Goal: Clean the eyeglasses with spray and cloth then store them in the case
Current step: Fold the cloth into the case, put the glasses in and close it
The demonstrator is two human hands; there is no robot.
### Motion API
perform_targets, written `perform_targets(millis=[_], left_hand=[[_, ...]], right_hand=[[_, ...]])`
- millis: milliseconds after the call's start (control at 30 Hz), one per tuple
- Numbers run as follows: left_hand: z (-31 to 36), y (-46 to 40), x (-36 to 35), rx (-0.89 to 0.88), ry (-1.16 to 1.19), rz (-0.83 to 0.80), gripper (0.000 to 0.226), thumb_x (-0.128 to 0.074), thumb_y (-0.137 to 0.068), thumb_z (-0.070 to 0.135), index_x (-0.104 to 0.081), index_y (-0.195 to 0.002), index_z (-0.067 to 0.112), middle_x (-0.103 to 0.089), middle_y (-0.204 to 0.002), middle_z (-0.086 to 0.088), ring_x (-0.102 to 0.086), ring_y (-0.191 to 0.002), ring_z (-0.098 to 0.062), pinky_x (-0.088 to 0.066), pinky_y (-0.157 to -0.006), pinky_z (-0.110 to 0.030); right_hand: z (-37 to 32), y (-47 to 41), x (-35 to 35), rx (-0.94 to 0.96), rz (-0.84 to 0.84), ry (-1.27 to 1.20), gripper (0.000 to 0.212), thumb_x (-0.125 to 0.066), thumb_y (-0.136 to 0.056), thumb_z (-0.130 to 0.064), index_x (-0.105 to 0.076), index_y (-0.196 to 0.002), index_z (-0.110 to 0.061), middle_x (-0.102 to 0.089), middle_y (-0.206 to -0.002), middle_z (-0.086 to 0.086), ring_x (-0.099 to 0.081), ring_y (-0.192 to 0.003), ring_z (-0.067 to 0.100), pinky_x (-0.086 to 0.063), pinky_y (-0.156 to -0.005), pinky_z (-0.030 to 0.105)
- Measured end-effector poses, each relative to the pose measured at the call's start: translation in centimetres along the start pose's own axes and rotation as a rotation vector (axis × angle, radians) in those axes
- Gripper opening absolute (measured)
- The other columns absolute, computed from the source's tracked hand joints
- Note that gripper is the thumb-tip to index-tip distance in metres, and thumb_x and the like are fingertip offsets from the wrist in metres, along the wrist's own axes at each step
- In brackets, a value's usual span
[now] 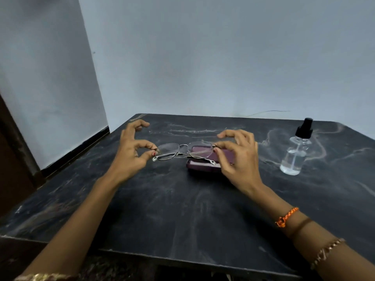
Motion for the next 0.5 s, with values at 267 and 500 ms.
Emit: perform_targets(millis=[267, 500], left_hand=[[4.0, -2.9, -6.3, -0.028, 0.012, -0.02, 0.006, -0.071, -0.073, 0.007, -0.068, -0.067, 0.007, -0.035, -0.118, 0.008, -0.028, -0.11, -0.008, -0.025, -0.093, -0.026], [2.8, -2.8, -8.1, -0.008, -0.046, -0.019, 0.007, -0.07, -0.073, 0.008, -0.067, -0.067, 0.01, -0.034, -0.12, 0.003, -0.024, -0.109, -0.009, -0.024, -0.092, -0.029]], right_hand=[[7.1, -0.1, 4.1, -0.217, 0.006, -0.082, 0.006, -0.065, -0.079, -0.002, -0.07, -0.081, -0.004, -0.057, -0.092, -0.003, -0.044, -0.095, 0.015, -0.029, -0.08, 0.003], [9.7, 0.5, 2.9, -0.266, -0.15, -0.093, 0.007, -0.066, -0.079, -0.007, -0.067, -0.073, -0.01, -0.058, -0.087, -0.006, -0.046, -0.093, 0.014, -0.032, -0.078, 0.007]])
Point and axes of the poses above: each hand's wrist, its own y-axis away from the middle knuckle, its own x-axis out of the back of the hand, z = x × y, the point moved 7 cm from there along -y, towards the middle knuckle
